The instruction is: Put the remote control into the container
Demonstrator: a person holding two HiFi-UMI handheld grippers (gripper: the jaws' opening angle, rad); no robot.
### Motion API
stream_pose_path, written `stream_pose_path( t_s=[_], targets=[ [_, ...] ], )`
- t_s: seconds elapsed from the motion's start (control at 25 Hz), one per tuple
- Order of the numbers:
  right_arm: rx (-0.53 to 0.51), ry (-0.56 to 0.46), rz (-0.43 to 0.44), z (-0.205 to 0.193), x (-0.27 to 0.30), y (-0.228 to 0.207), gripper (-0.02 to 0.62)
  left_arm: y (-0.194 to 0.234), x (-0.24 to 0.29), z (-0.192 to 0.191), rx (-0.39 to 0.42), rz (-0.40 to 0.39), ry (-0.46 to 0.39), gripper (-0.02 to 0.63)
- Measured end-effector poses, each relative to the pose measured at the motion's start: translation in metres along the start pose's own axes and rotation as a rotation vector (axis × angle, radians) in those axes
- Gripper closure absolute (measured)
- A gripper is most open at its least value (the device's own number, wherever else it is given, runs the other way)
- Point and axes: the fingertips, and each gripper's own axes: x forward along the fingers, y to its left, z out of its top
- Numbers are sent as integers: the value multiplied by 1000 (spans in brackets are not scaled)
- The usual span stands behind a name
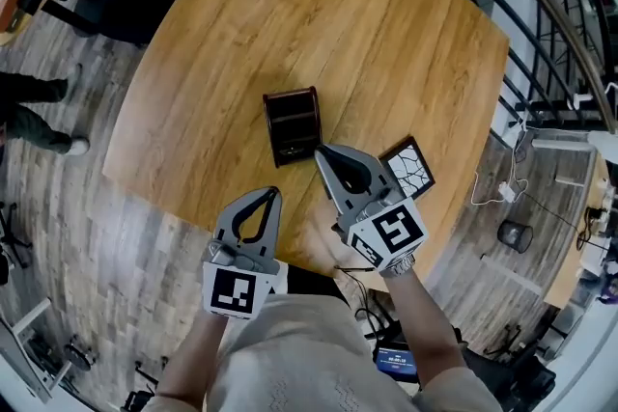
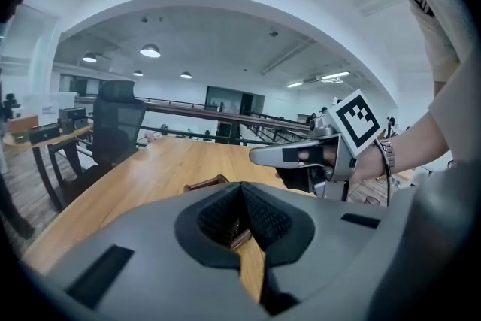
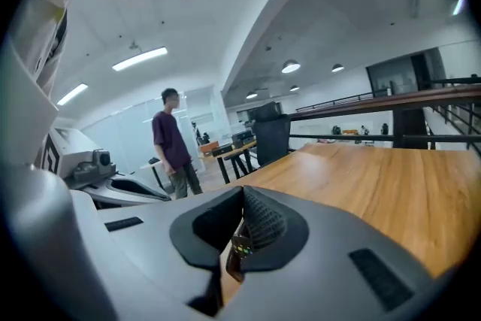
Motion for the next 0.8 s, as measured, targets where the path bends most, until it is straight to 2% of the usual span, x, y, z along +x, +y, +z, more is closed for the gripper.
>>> stream_pose_path(
  t_s=[0.28, 0.48, 0.64, 0.8],
  targets=[
    [120, -126, -116, 33, -36, 23, 577, 5, -4, 33, 24, -158, -39, 594],
    [120, -169, -208, 50, -50, 61, 577, 5, -15, 47, 77, -251, -52, 594],
    [125, -212, -306, 60, -59, 83, 577, 1, -26, 65, 68, -312, -89, 594],
    [141, -251, -374, 62, -57, 102, 577, 6, -39, 61, 109, -374, -76, 594]
  ],
)
